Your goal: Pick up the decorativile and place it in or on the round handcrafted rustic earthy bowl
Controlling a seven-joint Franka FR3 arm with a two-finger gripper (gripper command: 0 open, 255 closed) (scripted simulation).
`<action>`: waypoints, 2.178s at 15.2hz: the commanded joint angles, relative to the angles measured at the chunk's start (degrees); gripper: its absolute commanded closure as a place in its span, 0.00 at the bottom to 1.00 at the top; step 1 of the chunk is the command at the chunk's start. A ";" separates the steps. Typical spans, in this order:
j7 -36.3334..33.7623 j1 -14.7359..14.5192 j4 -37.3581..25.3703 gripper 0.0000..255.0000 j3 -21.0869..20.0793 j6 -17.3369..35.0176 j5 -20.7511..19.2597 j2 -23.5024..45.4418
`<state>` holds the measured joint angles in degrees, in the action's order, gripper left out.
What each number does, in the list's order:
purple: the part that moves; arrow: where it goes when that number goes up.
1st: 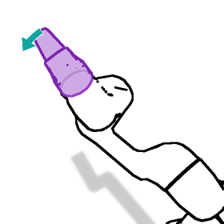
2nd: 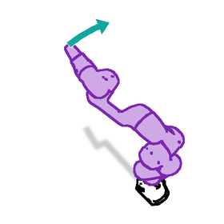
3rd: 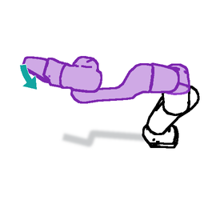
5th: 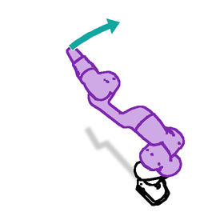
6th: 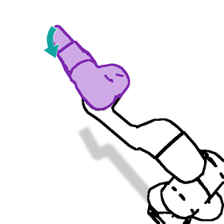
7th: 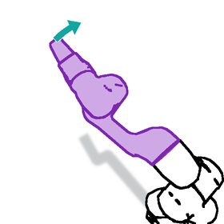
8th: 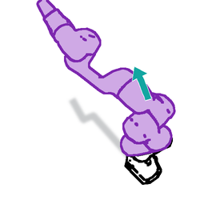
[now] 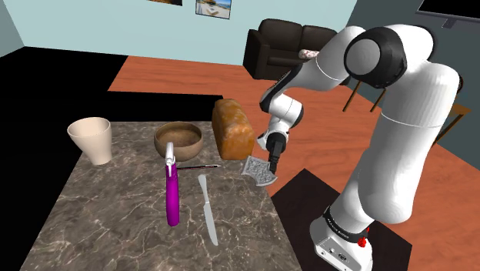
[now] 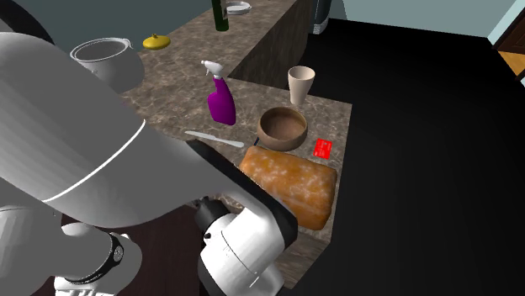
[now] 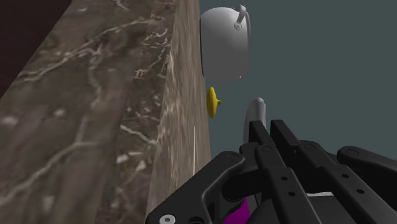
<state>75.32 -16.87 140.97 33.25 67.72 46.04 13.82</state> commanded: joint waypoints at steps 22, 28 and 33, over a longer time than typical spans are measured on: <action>-15.94 -1.85 -4.39 1.00 0.28 -5.37 3.81 -11.69; -18.80 -3.53 -16.37 1.00 -2.66 -7.45 12.51 -1.28; -22.74 -3.55 -27.63 1.00 -5.08 -9.16 19.37 7.29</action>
<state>53.47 -20.42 116.22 28.92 58.96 63.69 18.62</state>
